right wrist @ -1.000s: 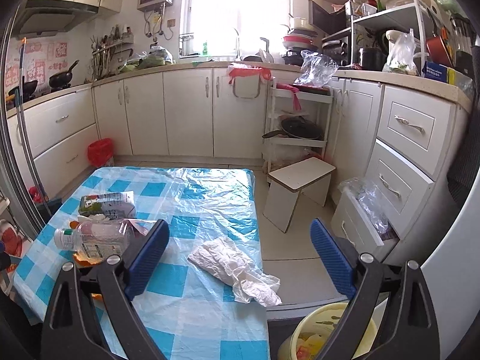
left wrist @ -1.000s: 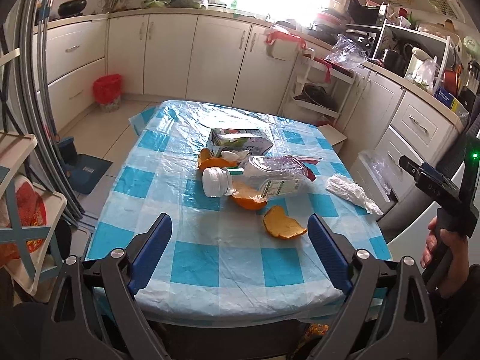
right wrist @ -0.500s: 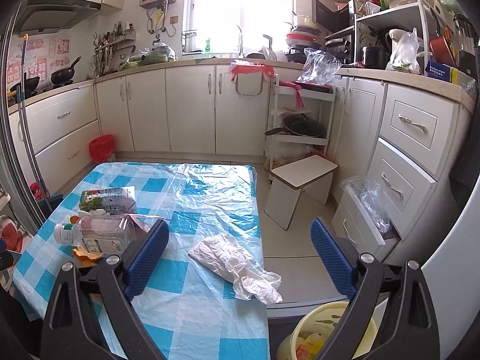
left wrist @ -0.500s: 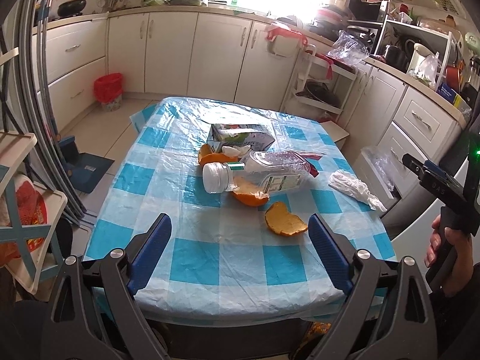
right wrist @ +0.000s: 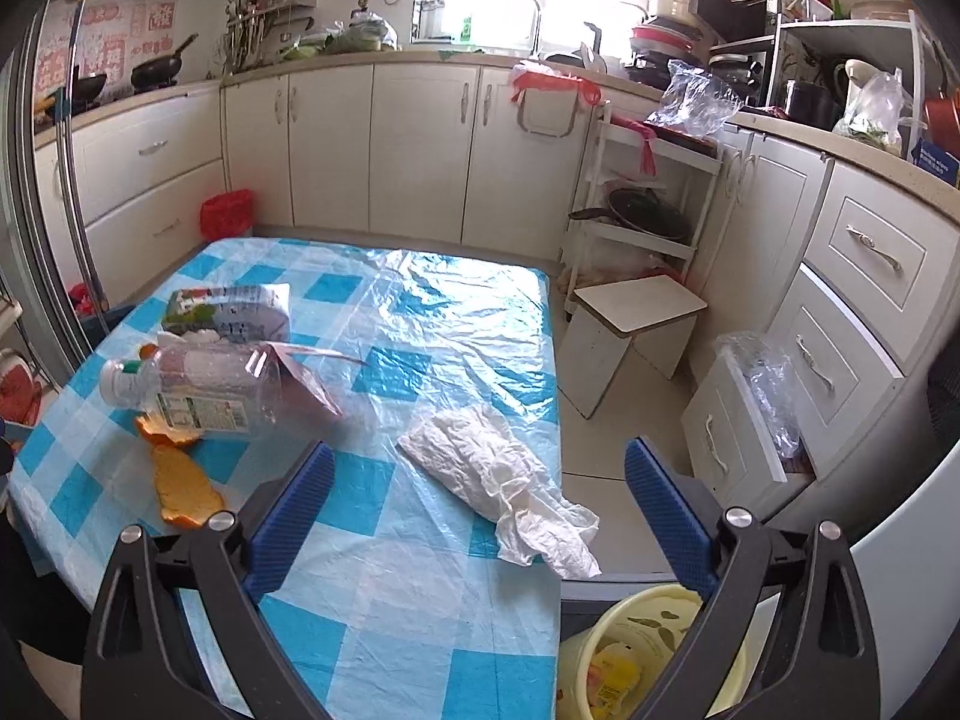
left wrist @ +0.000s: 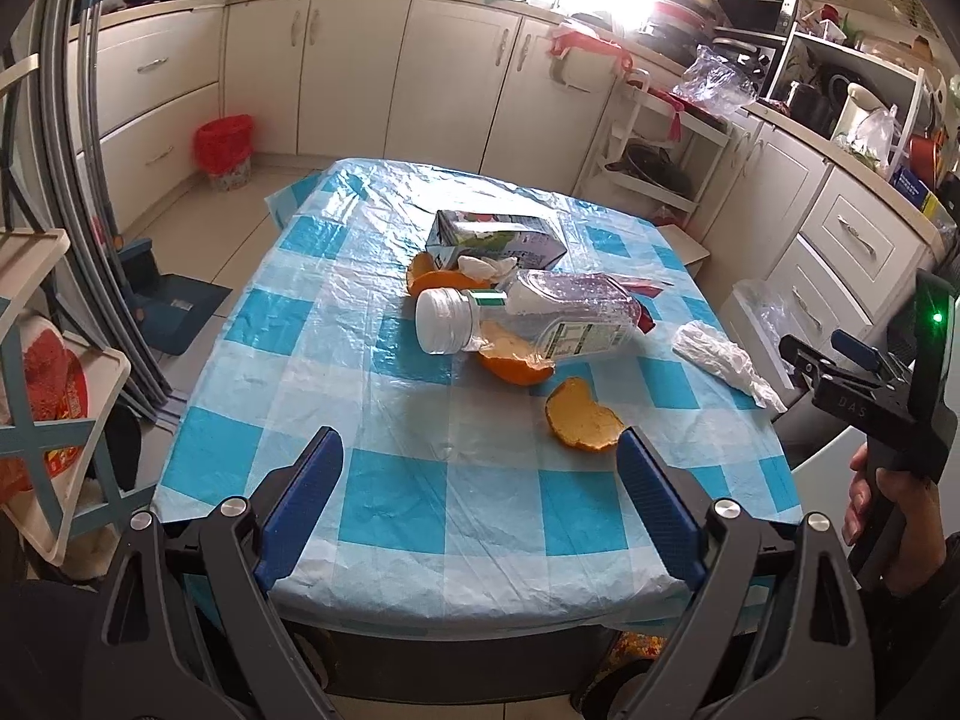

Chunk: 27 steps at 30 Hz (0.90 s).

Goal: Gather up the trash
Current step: 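Move both tools back over the table toward the peel and tissue, then grasp the orange peel with the left tool while the right tool grasps the white tissue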

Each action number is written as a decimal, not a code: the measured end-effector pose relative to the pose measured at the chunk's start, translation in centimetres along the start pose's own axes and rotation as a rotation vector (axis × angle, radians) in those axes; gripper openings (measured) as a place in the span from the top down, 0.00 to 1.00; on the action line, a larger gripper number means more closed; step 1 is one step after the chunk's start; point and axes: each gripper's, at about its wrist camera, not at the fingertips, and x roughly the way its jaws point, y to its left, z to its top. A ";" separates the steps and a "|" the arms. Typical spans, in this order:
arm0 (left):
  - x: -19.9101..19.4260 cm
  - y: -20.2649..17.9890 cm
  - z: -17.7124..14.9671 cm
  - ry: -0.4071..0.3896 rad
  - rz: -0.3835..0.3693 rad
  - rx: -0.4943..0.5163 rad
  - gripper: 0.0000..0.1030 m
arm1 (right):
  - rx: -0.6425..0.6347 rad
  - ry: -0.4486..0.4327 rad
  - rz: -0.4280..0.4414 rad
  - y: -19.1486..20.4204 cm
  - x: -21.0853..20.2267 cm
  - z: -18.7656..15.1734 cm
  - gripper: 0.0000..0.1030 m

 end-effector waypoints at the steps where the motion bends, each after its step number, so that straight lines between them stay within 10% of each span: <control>1: 0.3 -0.1 -0.1 0.011 -0.007 0.000 0.14 | 0.002 0.017 -0.003 -0.1 0.6 0.1 0.10; 27: 12.6 -5.1 0.8 0.180 0.012 0.014 0.14 | -0.046 0.280 0.136 -0.9 9.2 -0.7 0.31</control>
